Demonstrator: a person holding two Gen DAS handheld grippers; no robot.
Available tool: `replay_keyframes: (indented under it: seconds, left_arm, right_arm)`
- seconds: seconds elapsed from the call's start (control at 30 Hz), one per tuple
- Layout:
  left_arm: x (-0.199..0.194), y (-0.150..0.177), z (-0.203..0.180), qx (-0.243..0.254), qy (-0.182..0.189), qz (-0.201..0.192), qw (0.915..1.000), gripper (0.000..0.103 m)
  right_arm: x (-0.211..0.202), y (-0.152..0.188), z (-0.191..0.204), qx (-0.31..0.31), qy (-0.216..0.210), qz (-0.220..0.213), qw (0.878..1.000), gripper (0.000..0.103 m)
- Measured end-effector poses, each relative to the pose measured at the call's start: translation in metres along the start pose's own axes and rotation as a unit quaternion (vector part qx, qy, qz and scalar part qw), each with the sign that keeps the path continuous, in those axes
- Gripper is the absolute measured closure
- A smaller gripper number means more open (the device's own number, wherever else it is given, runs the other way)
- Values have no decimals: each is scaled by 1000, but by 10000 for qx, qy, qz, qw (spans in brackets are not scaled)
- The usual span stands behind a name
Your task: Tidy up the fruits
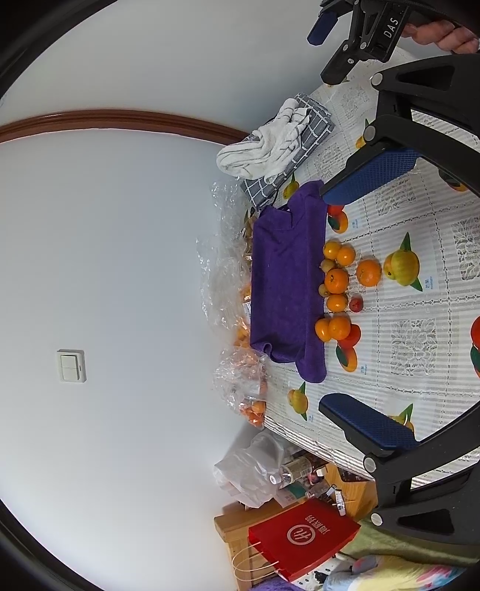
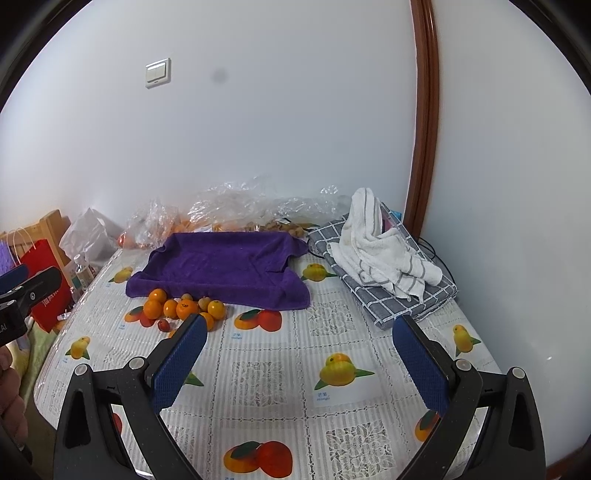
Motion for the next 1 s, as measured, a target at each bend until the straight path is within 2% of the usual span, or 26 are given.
replay_keyframes:
  seconds: [1.0]
  left_arm:
    - [-3,0,3,-54,48,17,10000,0]
  right_arm:
    - [0,5,6,-15,2,15,10000,4]
Point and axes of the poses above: each gripper's, at about its wrist camera, not at the fingertips, and x roughly the way its jaws point, z to its left, y to its underside, the point moved 9 cm from there along x, roughly the way its jaws point, and after that the axes turned 11 degrees about -x, right-handed, at the moved point
